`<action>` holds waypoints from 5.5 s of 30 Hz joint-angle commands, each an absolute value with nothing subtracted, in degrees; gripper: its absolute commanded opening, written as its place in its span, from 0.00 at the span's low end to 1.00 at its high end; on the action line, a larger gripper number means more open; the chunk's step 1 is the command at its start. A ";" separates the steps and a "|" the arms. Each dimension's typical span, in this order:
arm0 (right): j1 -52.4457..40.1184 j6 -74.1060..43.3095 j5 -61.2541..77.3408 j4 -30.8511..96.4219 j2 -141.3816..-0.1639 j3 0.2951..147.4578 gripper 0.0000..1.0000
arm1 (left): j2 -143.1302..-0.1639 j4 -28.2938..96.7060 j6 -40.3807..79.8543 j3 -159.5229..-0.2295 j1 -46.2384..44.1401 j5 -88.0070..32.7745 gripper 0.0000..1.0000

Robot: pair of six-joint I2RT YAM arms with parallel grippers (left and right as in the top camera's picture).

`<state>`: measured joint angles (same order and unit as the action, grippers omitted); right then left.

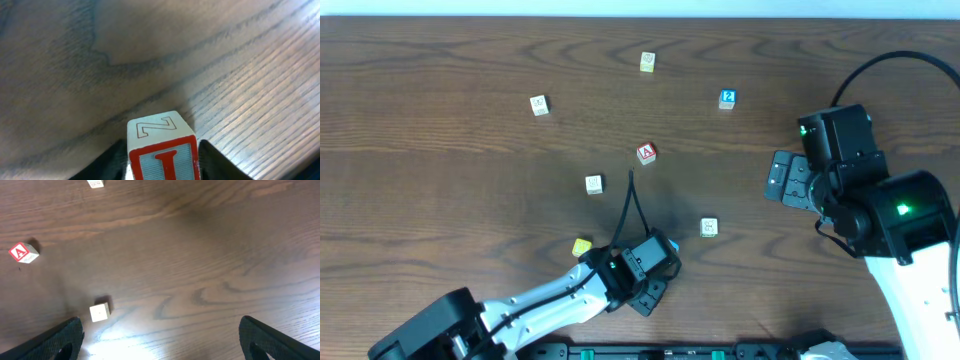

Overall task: Spell out Ai2
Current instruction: 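Lift the red I block and carry it toward the A block, then lower the red I block onto the table right of the A block, then open the left gripper and raise it off the I block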

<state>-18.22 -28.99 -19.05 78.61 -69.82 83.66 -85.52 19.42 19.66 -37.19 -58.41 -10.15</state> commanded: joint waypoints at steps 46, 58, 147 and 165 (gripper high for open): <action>-17.85 -29.69 -17.82 75.46 -68.36 84.20 0.99 | -97.06 11.66 21.23 -63.68 -42.72 11.73 0.17; -17.87 -30.94 -17.39 78.85 -68.36 84.20 0.99 | -114.28 12.91 22.31 -77.84 -41.10 7.29 0.15; -17.87 -31.68 -16.91 81.71 -68.36 84.20 0.99 | -121.01 26.28 30.44 -82.32 -37.12 9.15 0.17; -17.87 -31.68 -16.91 81.87 -68.36 84.20 0.99 | -121.01 24.97 30.46 -82.32 -37.15 6.35 0.23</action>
<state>-18.22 -30.98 -16.47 81.62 -68.93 83.64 -120.44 25.08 30.02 -81.56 -37.28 6.70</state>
